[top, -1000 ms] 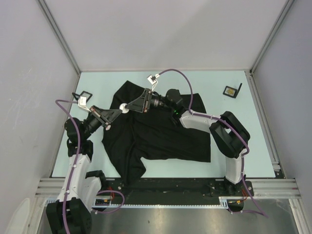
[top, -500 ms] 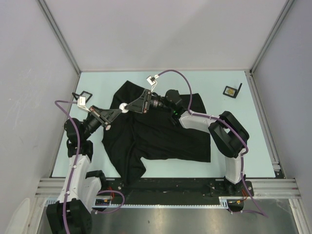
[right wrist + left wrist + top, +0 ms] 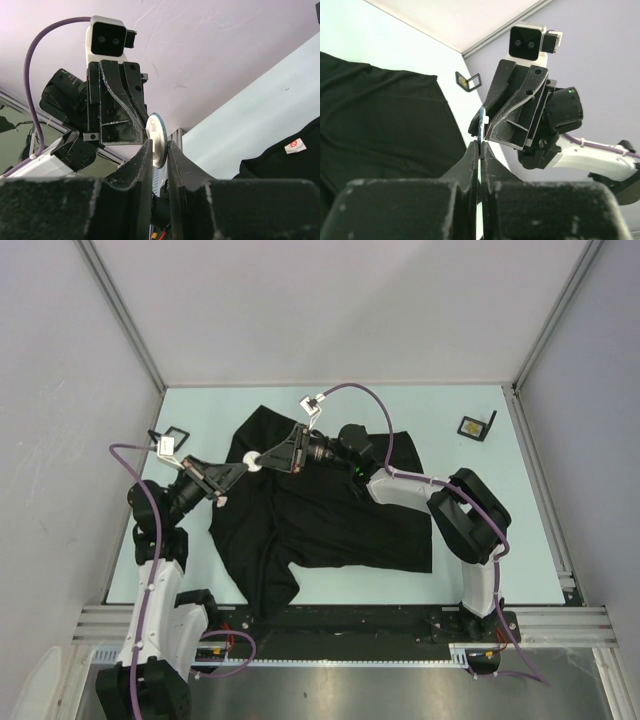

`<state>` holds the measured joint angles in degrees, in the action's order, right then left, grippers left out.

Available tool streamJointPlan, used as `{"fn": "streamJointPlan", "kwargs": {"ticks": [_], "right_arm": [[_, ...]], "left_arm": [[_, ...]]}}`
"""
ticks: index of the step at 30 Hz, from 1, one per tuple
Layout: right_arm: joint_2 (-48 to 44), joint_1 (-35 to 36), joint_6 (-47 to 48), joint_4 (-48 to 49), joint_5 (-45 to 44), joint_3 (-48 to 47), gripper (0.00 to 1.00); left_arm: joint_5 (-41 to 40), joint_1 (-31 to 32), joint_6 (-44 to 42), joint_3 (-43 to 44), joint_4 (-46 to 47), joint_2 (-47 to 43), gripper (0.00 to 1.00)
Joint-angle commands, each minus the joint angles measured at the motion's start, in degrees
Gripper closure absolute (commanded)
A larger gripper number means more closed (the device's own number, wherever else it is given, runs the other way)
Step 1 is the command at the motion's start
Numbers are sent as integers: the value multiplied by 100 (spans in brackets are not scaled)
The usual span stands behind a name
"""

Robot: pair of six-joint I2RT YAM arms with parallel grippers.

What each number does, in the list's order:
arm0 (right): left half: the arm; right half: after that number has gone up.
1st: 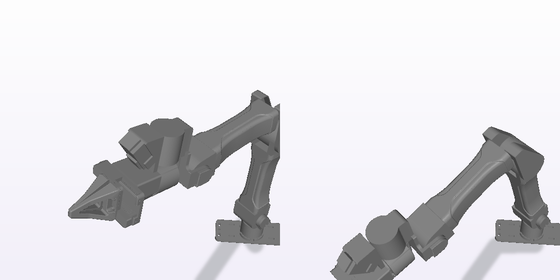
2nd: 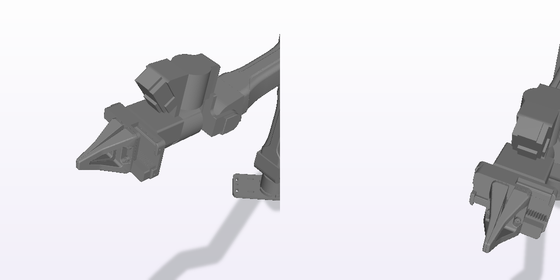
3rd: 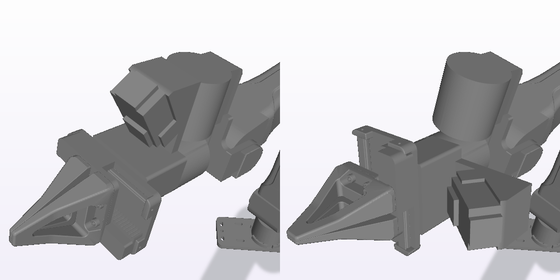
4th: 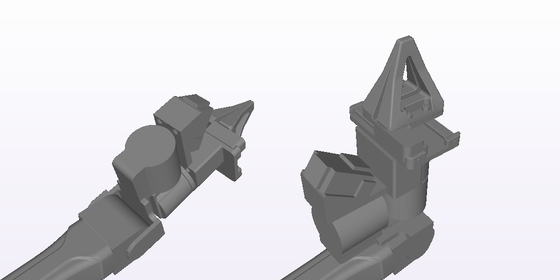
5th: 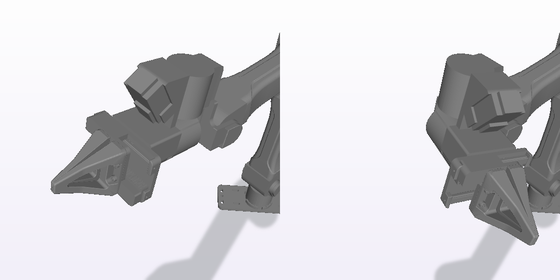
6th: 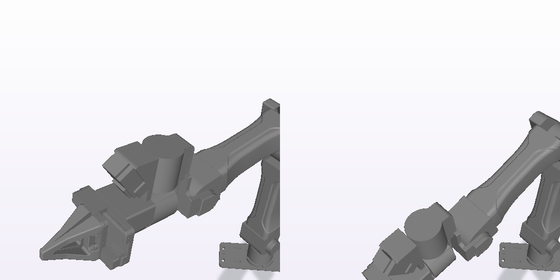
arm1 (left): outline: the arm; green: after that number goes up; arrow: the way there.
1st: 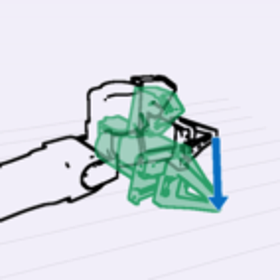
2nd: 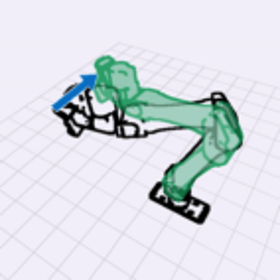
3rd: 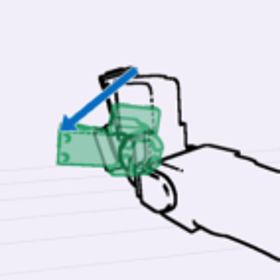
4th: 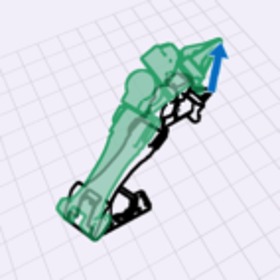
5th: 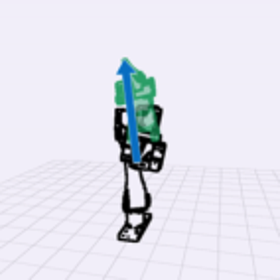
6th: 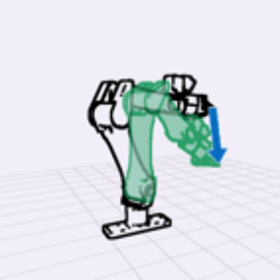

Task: Remove the brooch from the garment

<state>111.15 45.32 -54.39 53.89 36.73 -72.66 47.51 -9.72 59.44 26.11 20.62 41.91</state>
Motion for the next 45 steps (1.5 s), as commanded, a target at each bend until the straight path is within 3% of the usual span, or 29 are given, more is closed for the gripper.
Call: {"fn": "streamJointPlan", "kwargs": {"ticks": [1, 21, 32, 45], "right_arm": [[73, 38, 95, -45, -34, -160, 82], [73, 135, 376, -686, -263, -310, 86], [-164, 275, 631, -1398, -1194, -135, 88], [-515, 258, 447, -1056, -1880, 472, 79]], "left_arm": [[31, -39, -529, 483, -278, -218, 100], [250, -22, -627, 562, -252, -236, 100], [154, 136, -591, 544, -330, -403, 100], [-329, 260, -354, 228, -541, -895, 100]]}}
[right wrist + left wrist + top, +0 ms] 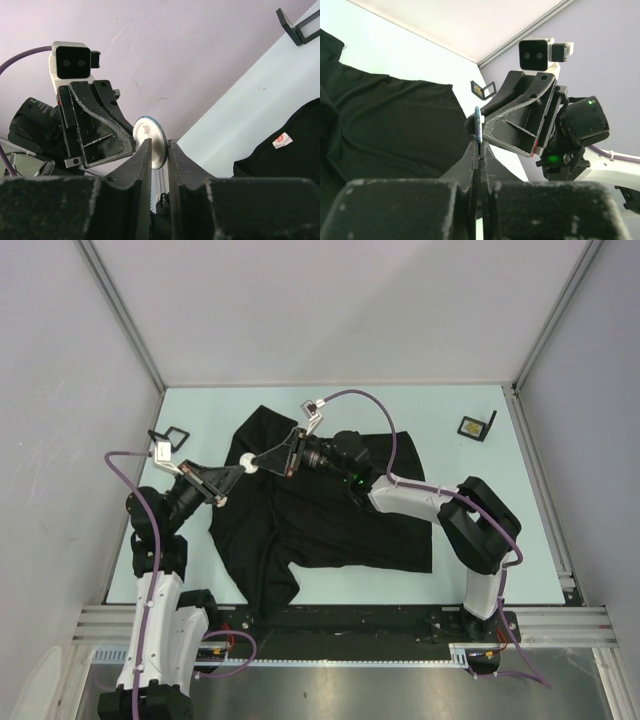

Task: Remove the brooch from the garment

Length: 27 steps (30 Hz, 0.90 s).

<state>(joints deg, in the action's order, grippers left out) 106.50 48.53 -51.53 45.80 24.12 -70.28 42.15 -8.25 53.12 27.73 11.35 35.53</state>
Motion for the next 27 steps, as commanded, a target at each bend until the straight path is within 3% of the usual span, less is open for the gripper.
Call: {"fn": "streamJointPlan", "kwargs": {"ticks": [1, 9, 15, 18, 27], "right_arm": [[-59, -55, 152, -204, -636, 260, 79], [-103, -55, 161, -1, -566, 331, 69], [-322, -90, 336, 43, -549, 445, 56], [-498, -195, 485, -36, -610, 542, 54], [-911, -712, 1653, -1125, -1234, 595, 52]], "left_arm": [[162, 122, 278, 84, 272, -266, 100], [-145, 113, 111, 180, -168, -213, 100], [-724, 113, -846, 769, -1477, 164, 100], [-971, 113, -1365, 1199, -2171, 559, 100], [-3527, 183, -2824, 3288, -3990, 2483, 100]]}}
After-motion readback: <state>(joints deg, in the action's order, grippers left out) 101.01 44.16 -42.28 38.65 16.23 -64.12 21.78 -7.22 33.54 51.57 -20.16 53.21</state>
